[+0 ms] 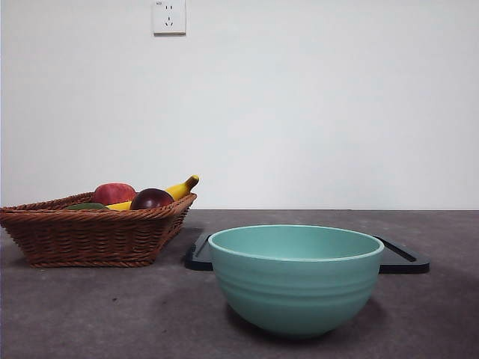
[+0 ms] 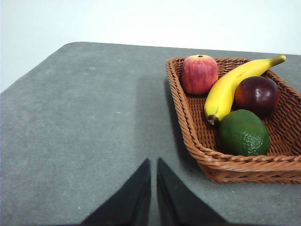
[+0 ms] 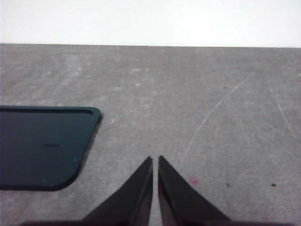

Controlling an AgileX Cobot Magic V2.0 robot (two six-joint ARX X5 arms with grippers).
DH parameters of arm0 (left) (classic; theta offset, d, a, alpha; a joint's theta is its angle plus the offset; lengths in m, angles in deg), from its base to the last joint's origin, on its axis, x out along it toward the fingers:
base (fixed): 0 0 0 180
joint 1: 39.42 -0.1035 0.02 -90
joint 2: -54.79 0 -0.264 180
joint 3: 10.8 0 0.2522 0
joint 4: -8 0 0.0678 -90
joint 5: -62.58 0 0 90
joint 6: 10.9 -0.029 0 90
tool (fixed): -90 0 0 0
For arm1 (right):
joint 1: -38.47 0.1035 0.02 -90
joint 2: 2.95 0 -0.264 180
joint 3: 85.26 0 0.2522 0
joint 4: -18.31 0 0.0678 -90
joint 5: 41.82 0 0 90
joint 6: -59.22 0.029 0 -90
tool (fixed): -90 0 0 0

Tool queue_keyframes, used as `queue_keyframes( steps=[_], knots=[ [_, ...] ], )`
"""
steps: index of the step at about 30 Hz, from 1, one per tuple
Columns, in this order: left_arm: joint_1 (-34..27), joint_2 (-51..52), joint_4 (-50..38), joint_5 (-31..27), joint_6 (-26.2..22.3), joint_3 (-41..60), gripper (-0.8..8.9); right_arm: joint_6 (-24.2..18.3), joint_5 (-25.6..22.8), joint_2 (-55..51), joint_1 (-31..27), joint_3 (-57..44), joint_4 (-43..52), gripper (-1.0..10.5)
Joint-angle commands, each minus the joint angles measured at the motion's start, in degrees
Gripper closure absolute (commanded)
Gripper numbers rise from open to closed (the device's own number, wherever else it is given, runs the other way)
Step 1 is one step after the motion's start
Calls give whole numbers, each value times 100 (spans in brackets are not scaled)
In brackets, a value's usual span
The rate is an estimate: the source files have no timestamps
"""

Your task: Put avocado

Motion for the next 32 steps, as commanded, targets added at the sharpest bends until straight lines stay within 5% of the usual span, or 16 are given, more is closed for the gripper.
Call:
queue_keyframes(
  steps=[1, 11, 18, 23, 32],
  knots=[
    [0, 7, -251, -9, 216, 116, 797, 319, 17, -4, 4, -31, 59, 937],
    [39, -50, -697, -11, 1051, -413, 797, 1626, -22, 0, 4, 103, 752, 937],
    [42, -610, -800, 138, 1268, -1163, 797, 2033, 120, 275, 4, 946, 227, 937],
    [160, -1255, -664, 667, 1676, -1703, 797, 2035, 527, 807, 4, 1937, -671, 937],
    [702, -2350, 83, 671, 1545, -2944, 797, 1637, 1606, 2035, 4, 3460, -2059, 937]
  ],
)
